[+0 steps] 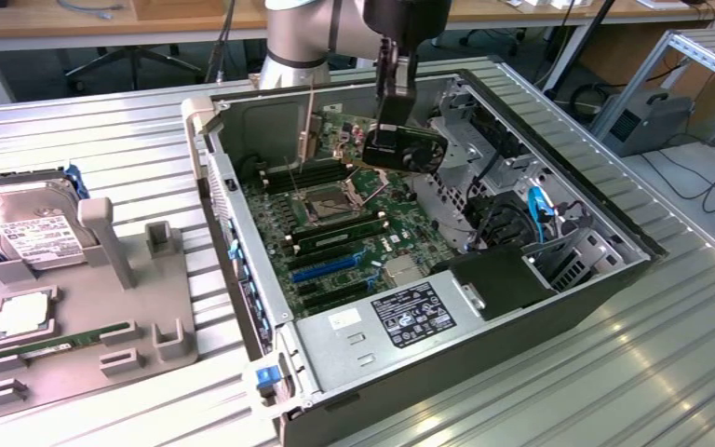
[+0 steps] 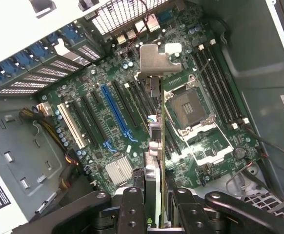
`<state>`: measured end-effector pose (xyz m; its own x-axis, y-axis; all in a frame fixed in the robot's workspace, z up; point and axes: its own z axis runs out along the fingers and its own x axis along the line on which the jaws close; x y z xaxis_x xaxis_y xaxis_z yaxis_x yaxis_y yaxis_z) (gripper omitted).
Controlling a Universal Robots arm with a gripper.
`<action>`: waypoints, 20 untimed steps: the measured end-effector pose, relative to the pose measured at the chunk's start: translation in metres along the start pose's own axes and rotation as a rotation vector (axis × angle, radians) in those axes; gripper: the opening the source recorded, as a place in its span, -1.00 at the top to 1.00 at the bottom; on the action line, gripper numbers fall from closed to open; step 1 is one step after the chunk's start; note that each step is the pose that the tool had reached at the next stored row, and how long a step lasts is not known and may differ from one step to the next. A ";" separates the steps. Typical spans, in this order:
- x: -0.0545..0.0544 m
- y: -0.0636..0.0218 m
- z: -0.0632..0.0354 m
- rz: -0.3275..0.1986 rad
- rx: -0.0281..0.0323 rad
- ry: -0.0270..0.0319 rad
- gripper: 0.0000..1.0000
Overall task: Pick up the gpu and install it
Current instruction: 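Insert the gpu into the slot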
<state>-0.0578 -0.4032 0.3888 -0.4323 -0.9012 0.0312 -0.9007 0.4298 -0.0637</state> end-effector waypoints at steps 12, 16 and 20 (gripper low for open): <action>0.000 0.0000 0.0000 -0.049 0.0015 -0.0032 0.47; 0.000 0.0000 0.0000 -0.063 0.0020 -0.0041 0.47; 0.000 0.0000 0.0000 -0.078 0.0024 -0.0050 0.47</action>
<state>-0.0578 -0.4032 0.3888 -0.3609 -0.9321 0.0311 -0.9313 0.3585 -0.0637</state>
